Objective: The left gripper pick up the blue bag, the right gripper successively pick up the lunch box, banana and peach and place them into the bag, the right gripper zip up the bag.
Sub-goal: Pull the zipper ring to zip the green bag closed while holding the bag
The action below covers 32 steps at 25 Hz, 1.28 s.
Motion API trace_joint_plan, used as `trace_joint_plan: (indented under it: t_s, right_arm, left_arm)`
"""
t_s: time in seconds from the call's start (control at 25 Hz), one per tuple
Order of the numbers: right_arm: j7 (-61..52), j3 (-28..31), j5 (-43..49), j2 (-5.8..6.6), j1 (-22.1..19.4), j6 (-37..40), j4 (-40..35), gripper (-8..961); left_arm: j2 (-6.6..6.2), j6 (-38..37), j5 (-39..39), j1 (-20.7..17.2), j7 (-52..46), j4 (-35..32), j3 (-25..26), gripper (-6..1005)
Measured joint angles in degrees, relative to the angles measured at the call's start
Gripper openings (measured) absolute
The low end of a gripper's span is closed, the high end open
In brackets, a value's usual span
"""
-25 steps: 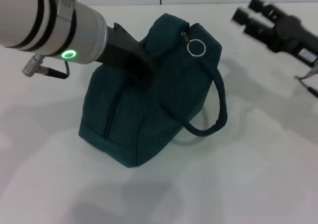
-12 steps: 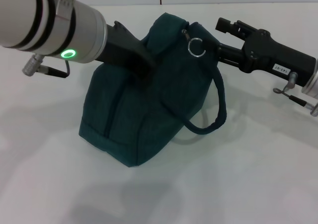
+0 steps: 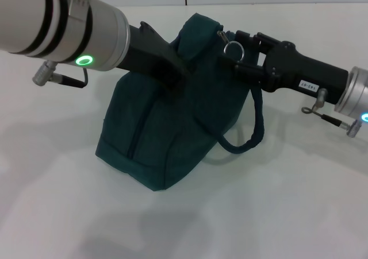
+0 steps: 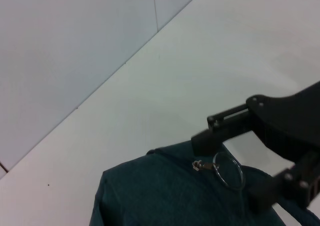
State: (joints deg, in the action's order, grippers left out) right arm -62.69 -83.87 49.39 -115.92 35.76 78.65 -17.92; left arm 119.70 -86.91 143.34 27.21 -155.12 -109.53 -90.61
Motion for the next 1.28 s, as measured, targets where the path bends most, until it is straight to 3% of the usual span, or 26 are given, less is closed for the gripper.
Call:
trace_joint_plan:
  t_s: [0.72,0.92,1.12,1.28]
  right_arm:
    - [0.02,-0.50,-1.33,-0.09,-2.04,2.15,-0.53,798]
    - [0.02,-0.53,-1.38,-0.09,-2.09,1.67,-0.54,695]
    - [0.02,-0.54,-1.41,-0.09,-1.60,1.34,-0.35,450]
    - [0.02,-0.65,-1.41,-0.09,-1.53,0.62,-0.49,432]
  left_arm:
    - [0.00,0.28,0.40,-0.48,0.17,0.10,0.00,43]
    - [-0.02,0.28,0.30,-0.67,0.17,-0.18,-0.01,43]
    - [-0.07,0.27,0.08,-0.67,0.17,-0.21,0.00,43]
    - [-0.09,0.27,0.03,-0.67,0.17,-0.24,-0.16,43]
